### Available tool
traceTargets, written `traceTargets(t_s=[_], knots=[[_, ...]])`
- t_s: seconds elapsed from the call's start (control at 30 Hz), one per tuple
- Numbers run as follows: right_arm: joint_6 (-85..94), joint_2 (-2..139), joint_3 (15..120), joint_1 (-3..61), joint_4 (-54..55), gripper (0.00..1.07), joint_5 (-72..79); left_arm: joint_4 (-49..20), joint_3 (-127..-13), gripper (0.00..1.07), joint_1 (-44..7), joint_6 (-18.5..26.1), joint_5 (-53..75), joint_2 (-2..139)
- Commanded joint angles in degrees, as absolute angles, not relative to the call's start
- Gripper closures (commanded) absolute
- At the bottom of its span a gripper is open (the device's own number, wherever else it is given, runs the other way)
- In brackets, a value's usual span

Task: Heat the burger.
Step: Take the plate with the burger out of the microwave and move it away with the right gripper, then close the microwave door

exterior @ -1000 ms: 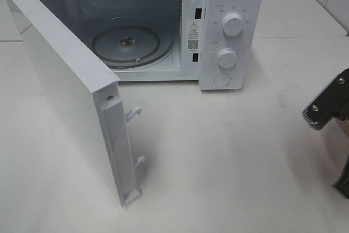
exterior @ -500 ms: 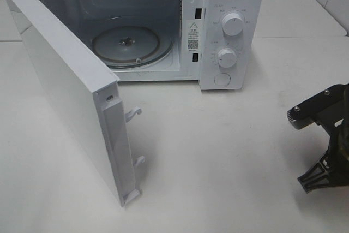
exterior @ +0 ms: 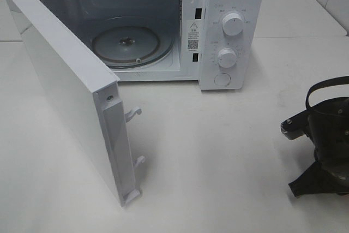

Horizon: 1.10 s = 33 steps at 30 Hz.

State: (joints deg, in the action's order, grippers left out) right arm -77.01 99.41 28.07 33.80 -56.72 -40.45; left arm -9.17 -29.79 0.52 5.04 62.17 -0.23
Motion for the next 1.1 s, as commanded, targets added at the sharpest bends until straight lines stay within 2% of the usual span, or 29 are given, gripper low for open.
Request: traceTargets(t_s=[0.03, 0.07, 0.13, 0.17, 0.23, 0.37, 0.6, 0.9, 1.0, 1.03, 1.1], knots=[[-77.6, 99.7, 28.5, 33.8, -58.7, 0.89, -41.1, -9.3, -29.6, 0.06, 0.7, 4.8, 61.5, -0.6], [-77.6, 99.7, 28.5, 33.8, -58.7, 0.89, -41.1, -9.3, -29.6, 0.06, 0.7, 4.8, 61.5, -0.6], [-77.6, 99.7, 28.5, 33.8, -58.7, 0.78, -40.9, -9.3, -29.6, 0.06, 0.7, 4.8, 61.5, -0.6], [-77.6, 99.7, 28.5, 33.8, -58.7, 0.78, -40.9, -9.3, -29.6, 0.06, 0.7, 4.8, 61.5, -0.6], [-75.5, 98.5, 28.7, 33.8, -57.2, 0.63, -41.8, -9.3, -29.6, 0.06, 0.7, 4.8, 61.5, -0.6], [-71.6, 96.3, 29.7, 33.8, -54.9, 0.57, -42.1, -9.3, -29.6, 0.06, 0.7, 4.8, 61.5, -0.6], [-62.4, 88.9, 32.7, 33.8, -49.2, 0.56, -43.0, -9.3, -29.6, 0.06, 0.7, 4.8, 61.5, -0.6], [-40.7, 78.1, 35.6, 33.8, -31.6, 0.56, -39.3, -9.3, -29.6, 0.06, 0.7, 4.8, 61.5, -0.6], [-29.1, 73.3, 35.6, 33.8, -22.0, 0.51, -37.0, -9.3, -29.6, 0.06, 0.7, 4.8, 61.5, -0.6], [-29.1, 73.3, 35.6, 33.8, -22.0, 0.51, -37.0, -9.3, -29.6, 0.06, 0.7, 4.8, 61.5, -0.6], [-21.3, 70.0, 35.6, 33.8, -15.2, 0.44, -36.9, -9.3, -29.6, 0.06, 0.7, 4.8, 61.5, -0.6]])
